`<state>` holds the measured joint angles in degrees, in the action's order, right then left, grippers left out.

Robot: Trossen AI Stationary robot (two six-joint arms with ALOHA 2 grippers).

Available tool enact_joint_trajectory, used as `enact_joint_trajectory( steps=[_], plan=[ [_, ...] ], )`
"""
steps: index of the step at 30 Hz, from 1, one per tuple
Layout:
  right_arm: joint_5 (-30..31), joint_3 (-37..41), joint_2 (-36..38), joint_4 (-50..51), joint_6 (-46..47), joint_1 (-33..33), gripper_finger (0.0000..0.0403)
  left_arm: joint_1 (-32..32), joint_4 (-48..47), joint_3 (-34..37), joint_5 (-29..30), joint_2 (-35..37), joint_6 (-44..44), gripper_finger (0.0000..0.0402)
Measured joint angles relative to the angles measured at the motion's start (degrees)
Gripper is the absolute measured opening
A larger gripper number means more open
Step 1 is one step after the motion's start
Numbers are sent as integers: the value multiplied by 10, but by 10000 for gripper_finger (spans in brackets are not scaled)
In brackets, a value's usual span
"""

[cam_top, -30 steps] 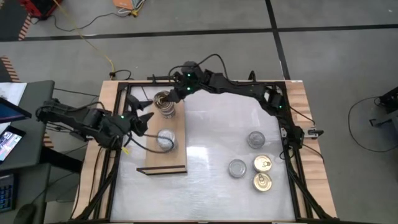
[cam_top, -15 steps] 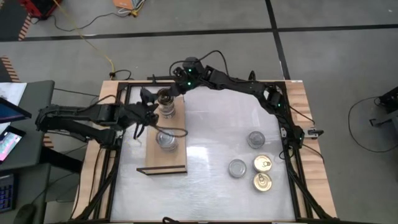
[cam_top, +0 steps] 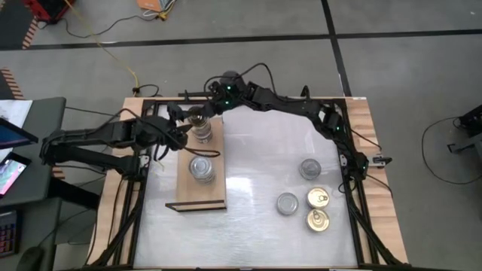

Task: Stack canned seafood by type on shelf
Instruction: Stack the blue-pink tuna can on top of the other blue-pink tuna can on the shelf

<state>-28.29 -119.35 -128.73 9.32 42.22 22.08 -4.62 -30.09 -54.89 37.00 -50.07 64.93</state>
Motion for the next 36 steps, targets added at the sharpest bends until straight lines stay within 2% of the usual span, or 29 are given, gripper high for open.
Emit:
enact_joint_trajectory(
  steps=[4, 12, 18, 22, 29, 36],
  plan=[
    [2, 0, 0, -13, 12, -7, 223, -4, -5, 0, -16, 3, 9, 261],
    [4, 16, 0, -3, 8, -7, 206, -4, -40, 0, -42, 3, 13, 261],
    [28, 16, 0, 5, -9, -7, 274, -4, -75, 0, -51, 3, -11, 261],
    [28, 15, 0, 4, -11, -7, 302, -4, -88, 0, -50, 3, -24, 261],
    [74, 15, 0, 7, -3, -4, 309, -4, -91, 0, -52, 3, -38, 261],
    [79, 15, 0, 44, -17, -2, 310, -4, -91, 0, -52, 3, -39, 261]
  ],
)
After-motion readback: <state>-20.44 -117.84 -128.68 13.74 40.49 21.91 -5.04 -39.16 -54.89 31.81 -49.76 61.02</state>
